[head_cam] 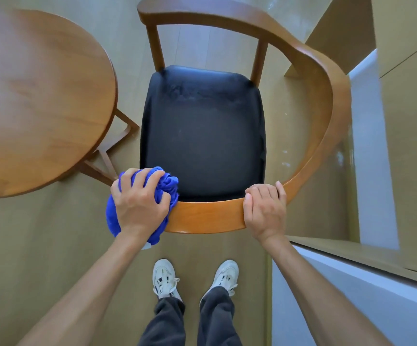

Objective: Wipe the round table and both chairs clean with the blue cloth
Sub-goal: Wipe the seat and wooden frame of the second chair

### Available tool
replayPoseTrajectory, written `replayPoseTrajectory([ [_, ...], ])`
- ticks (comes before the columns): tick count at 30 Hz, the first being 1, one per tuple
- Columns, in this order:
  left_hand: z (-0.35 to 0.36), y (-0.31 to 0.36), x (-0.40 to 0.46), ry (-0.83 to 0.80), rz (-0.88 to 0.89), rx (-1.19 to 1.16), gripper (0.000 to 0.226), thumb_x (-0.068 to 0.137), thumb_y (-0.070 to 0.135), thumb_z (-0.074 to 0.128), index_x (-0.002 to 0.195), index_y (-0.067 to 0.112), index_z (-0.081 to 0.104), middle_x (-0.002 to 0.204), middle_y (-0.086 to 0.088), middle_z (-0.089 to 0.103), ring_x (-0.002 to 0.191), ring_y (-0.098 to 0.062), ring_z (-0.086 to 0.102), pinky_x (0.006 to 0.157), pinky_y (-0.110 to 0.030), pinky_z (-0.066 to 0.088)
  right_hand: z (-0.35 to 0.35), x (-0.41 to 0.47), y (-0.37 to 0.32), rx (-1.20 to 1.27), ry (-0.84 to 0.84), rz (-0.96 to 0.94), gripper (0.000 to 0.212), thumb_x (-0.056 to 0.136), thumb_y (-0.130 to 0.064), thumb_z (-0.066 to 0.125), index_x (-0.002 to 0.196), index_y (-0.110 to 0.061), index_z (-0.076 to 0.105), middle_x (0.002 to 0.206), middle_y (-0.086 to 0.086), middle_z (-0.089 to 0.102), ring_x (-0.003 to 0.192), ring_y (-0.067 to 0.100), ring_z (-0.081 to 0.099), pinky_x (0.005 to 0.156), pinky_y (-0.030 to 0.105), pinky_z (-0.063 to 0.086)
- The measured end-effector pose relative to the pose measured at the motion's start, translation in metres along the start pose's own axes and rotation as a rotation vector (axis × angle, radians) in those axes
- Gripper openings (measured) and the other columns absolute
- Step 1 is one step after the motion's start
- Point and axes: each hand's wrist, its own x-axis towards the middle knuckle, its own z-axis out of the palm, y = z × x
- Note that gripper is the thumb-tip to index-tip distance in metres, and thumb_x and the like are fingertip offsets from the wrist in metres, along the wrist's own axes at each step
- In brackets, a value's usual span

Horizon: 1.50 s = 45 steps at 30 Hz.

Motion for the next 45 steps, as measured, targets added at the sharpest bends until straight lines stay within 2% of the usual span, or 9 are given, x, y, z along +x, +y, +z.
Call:
replayPoseTrajectory([
  [8, 0.002, 0.16, -0.008, -0.285, -0.191, -0.312, 0.042, 0.076, 0.033, 0.058, 0.116, 0.025, 0.065, 0.122, 0.006, 0.061, 0.123, -0.022, 0.048, 0.107, -0.051, 0.029, -0.012, 0.008, 0.0, 0.27, -0.147, 0.125, 0.037, 0.092, -0.018, 0.032, 0.097, -0.013, 0.069, 0.104, -0.004, 0.068, 0.104, 0.02, 0.059, 0.113, 0.035, 0.014],
  [11, -0.008, 0.143, 0.003, -0.238, -0.365, -0.731, 0.045, 0.086, 0.038, 0.046, 0.128, 0.026, 0.056, 0.132, 0.012, 0.053, 0.127, -0.008, 0.04, 0.111, -0.035, 0.026, -0.027, 0.016, -0.006, 0.539, -0.209, 0.323, 0.041, 0.093, -0.022, 0.03, 0.11, -0.011, 0.066, 0.115, -0.001, 0.065, 0.116, 0.017, 0.054, 0.117, 0.031, 0.012],
  [13, -0.021, 0.109, 0.01, -0.169, -0.422, -0.872, 0.044, 0.088, 0.03, 0.041, 0.128, 0.021, 0.057, 0.132, 0.007, 0.054, 0.125, -0.009, 0.043, 0.108, -0.025, 0.03, -0.039, 0.019, -0.019, 0.606, -0.185, 0.396, 0.033, 0.096, -0.021, 0.042, 0.121, -0.011, 0.061, 0.122, 0.0, 0.061, 0.119, 0.018, 0.051, 0.113, 0.034, 0.026],
  [16, -0.031, 0.052, 0.012, -0.165, -0.396, -0.654, 0.045, 0.089, 0.027, 0.036, 0.126, 0.013, 0.059, 0.134, -0.001, 0.055, 0.127, -0.017, 0.044, 0.108, -0.03, 0.029, -0.05, 0.015, -0.054, 0.49, -0.174, 0.347, 0.047, 0.088, -0.033, 0.059, 0.133, -0.021, 0.051, 0.133, 0.0, 0.05, 0.123, 0.021, 0.043, 0.106, 0.032, 0.033],
  [21, -0.022, 0.005, -0.002, -0.315, -0.152, -0.195, 0.047, 0.091, 0.028, 0.033, 0.124, 0.011, 0.062, 0.135, -0.007, 0.055, 0.129, -0.025, 0.045, 0.113, -0.048, 0.021, -0.044, 0.004, -0.111, 0.103, -0.443, 0.364, 0.085, 0.075, -0.074, 0.047, 0.147, -0.038, 0.021, 0.154, 0.008, 0.014, 0.138, 0.032, 0.014, 0.11, 0.047, 0.021],
  [27, -0.005, -0.017, -0.007, -0.358, -0.088, -0.026, 0.049, 0.092, 0.03, 0.03, 0.124, 0.01, 0.061, 0.133, -0.008, 0.056, 0.131, -0.026, 0.043, 0.115, -0.047, 0.016, -0.034, 0.013, -0.107, 0.075, -0.435, 0.407, 0.086, 0.073, -0.063, 0.063, 0.143, -0.03, 0.027, 0.134, 0.005, 0.031, 0.125, 0.027, 0.028, 0.1, 0.041, 0.031],
  [34, -0.003, -0.016, -0.006, -0.358, -0.103, -0.047, 0.051, 0.091, 0.032, 0.027, 0.124, 0.012, 0.061, 0.132, -0.005, 0.057, 0.131, -0.023, 0.042, 0.116, -0.044, 0.015, -0.049, 0.027, -0.066, 0.486, -0.507, 0.423, 0.046, 0.089, -0.045, 0.054, 0.135, -0.04, 0.047, 0.128, 0.001, 0.047, 0.123, 0.024, 0.039, 0.106, 0.036, 0.033],
  [41, -0.011, 0.022, 0.02, -0.603, -0.023, -0.345, 0.043, 0.095, 0.034, 0.046, 0.137, 0.024, 0.048, 0.132, 0.003, 0.057, 0.132, -0.018, 0.039, 0.116, -0.043, 0.016, -0.057, 0.059, -0.051, 0.244, -0.761, 0.455, 0.09, 0.078, -0.042, 0.058, 0.152, -0.029, 0.01, 0.153, 0.0, 0.029, 0.138, 0.03, 0.022, 0.108, 0.044, 0.026],
  [45, -0.013, 0.053, 0.04, -0.959, -0.27, -0.631, 0.064, 0.081, 0.052, 0.053, 0.139, 0.032, 0.039, 0.125, 0.003, 0.057, 0.118, -0.02, 0.05, 0.107, -0.041, 0.037, -0.055, 0.072, -0.048, 0.266, -0.926, 0.438, 0.093, 0.076, -0.044, 0.058, 0.152, -0.033, 0.007, 0.145, 0.003, 0.042, 0.138, 0.029, 0.027, 0.109, 0.048, 0.022],
])
